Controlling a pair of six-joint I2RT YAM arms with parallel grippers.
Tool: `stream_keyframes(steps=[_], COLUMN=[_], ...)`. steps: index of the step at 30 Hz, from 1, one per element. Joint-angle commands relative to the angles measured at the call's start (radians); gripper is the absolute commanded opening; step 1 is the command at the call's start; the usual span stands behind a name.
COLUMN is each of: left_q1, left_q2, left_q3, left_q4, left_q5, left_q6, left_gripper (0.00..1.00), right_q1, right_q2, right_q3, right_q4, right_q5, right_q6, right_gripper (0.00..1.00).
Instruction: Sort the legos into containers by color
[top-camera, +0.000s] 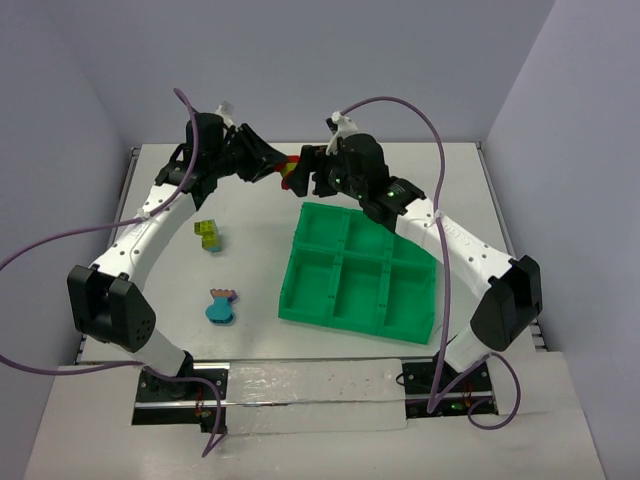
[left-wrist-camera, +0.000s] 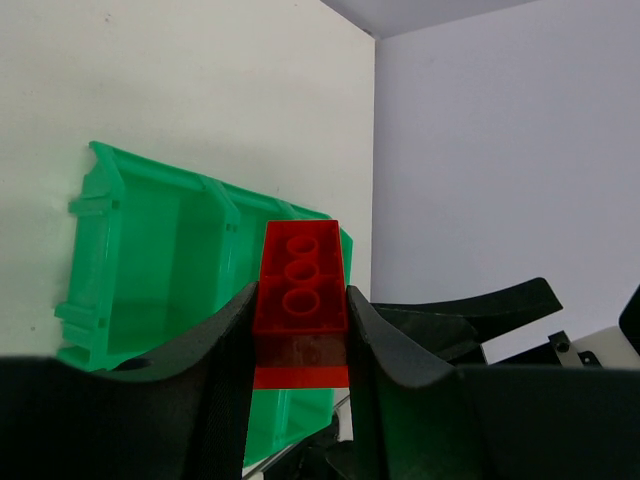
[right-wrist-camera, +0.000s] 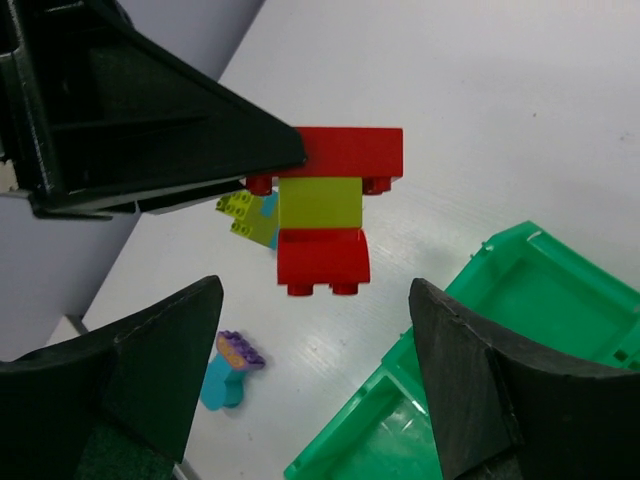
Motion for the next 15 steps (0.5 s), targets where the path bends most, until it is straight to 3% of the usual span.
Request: stream_keyframes(steps=[1,9,15], left_q1=[0.002,0.002,0.001], left_q2=[-0.043,-0.039,-0.047], left_q3=[0.003,-0.028,-0.040], left_q4=[0.032,0.053,0.070], left_q5=[0.016,0.038,0.040], left_q6=[0.016,0.007,-0.003], left_gripper=[0.00,0.00,0.00], right_q1=[0.007,0.008,0.014], right_q2=[0.035,0.085,0.099], right_q3=[0.086,0.136,0.137], right_q4=[0.030,0.028,0.033], right_q5=[0.035,0.011,-0.009], right_q6=[-0.031,-0.025,-0.013], right_gripper=[0.77,0.60,0.58])
